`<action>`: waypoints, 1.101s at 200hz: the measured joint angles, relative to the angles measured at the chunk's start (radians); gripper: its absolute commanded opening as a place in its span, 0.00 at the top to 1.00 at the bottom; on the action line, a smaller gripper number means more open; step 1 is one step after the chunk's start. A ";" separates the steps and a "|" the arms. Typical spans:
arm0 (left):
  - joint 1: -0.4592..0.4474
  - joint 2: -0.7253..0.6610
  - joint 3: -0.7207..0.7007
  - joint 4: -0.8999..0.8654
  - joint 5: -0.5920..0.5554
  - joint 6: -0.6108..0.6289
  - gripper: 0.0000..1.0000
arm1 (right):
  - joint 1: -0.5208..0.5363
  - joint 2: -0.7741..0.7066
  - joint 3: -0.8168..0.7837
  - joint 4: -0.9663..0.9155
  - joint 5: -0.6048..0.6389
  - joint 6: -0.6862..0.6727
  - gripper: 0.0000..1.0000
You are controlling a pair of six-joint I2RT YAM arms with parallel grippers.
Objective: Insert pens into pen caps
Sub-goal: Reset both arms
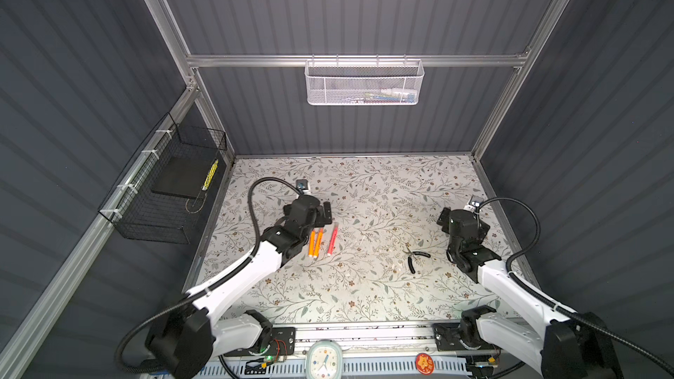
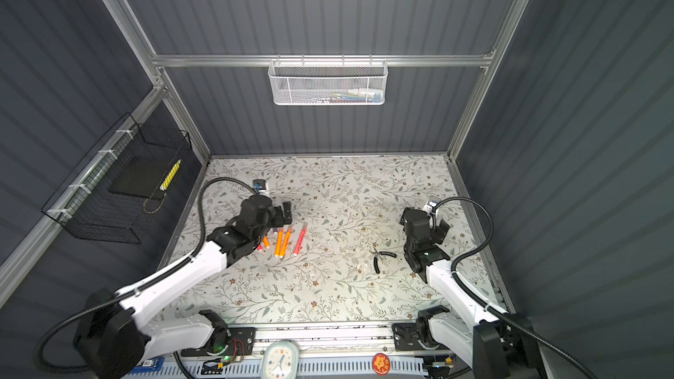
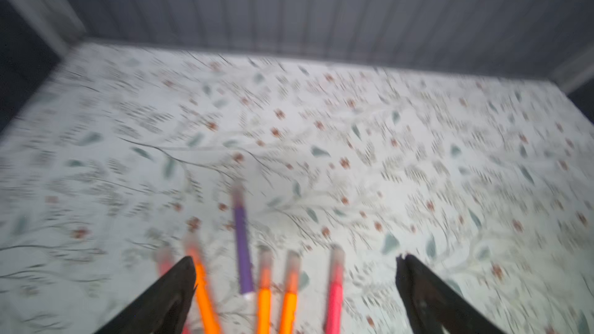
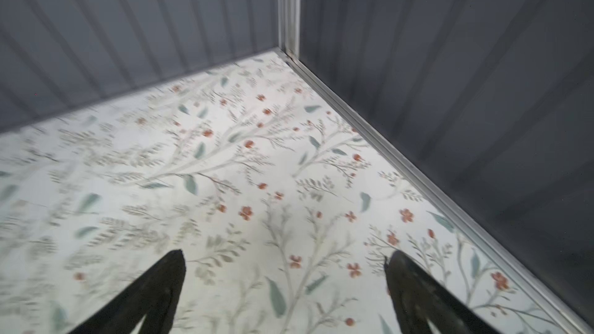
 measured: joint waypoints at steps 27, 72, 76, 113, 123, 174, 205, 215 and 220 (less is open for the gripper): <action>0.080 -0.072 -0.191 0.183 -0.213 0.129 0.00 | -0.069 0.073 -0.112 0.224 -0.057 -0.070 0.01; 0.282 0.078 -0.494 0.488 -0.267 0.242 0.00 | -0.139 0.194 -0.110 0.435 -0.173 -0.140 0.01; 0.291 0.105 -0.502 0.518 -0.268 0.249 0.00 | -0.142 0.196 -0.110 0.449 -0.181 -0.145 0.01; 0.335 0.286 -0.503 0.745 -0.219 0.321 0.00 | -0.194 0.290 -0.149 0.703 -0.290 -0.184 0.01; 0.348 0.298 -0.504 0.814 -0.180 0.332 0.00 | -0.207 0.319 -0.158 0.698 -0.330 -0.192 0.01; 0.401 0.425 -0.499 1.066 0.005 0.354 0.00 | -0.227 0.399 -0.146 0.776 -0.430 -0.208 0.01; 0.433 0.573 -0.454 1.078 0.095 0.368 0.00 | -0.226 0.400 -0.123 0.777 -0.442 -0.210 0.01; 0.449 0.575 -0.424 1.054 0.111 0.365 0.00 | -0.226 0.399 -0.122 0.775 -0.443 -0.210 0.01; 0.460 0.574 -0.404 1.036 0.120 0.360 0.00 | -0.226 0.400 -0.122 0.773 -0.443 -0.210 0.01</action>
